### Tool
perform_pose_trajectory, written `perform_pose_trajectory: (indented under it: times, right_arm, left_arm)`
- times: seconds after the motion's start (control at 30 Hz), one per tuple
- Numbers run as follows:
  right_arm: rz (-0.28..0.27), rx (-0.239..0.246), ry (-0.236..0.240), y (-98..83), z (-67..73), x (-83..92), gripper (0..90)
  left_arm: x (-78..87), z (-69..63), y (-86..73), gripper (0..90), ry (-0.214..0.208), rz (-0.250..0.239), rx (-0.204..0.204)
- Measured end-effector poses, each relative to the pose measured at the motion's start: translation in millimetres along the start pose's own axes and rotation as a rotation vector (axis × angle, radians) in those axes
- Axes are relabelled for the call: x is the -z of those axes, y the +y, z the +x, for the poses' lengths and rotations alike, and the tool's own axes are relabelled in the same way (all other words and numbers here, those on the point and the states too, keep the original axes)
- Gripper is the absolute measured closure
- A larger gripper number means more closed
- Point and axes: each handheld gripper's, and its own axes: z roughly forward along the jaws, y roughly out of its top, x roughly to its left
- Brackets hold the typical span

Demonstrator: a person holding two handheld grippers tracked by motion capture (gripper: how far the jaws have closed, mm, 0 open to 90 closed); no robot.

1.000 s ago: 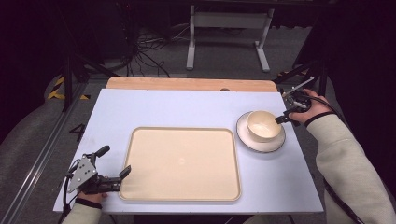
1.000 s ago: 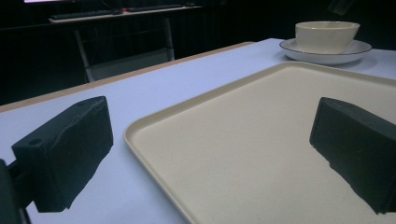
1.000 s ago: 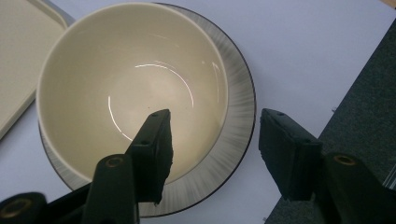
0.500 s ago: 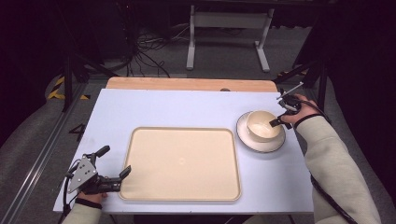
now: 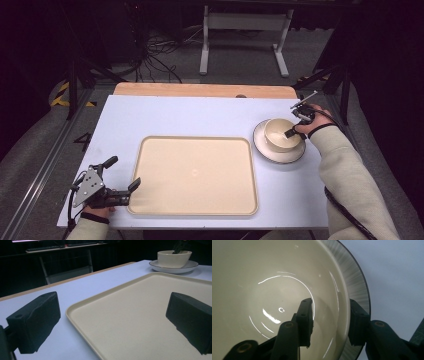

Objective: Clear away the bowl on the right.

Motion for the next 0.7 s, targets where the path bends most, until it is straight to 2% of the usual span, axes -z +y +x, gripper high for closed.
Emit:
perform_pose_trajectory:
  times: [0.13, 0.33, 0.7]
  right_arm:
    - [0.010, -0.018, 0.006, 0.7, 1.5, -2.0, 67.8]
    - [0.009, -0.043, -0.021, -0.2, 1.2, -2.1, 75.6]
    - [-0.013, -0.107, 0.029, -2.4, -2.9, 3.2, 82.3]
  left_arm:
    - [0.0, 0.0, 0.0, 0.2, 0.000, 0.000, 0.000]
    - [-0.2, -0.1, 0.0, 0.2, -0.001, 0.000, 0.000]
    - [-0.1, -0.2, 0.0, 0.2, -0.001, 0.002, -0.003]
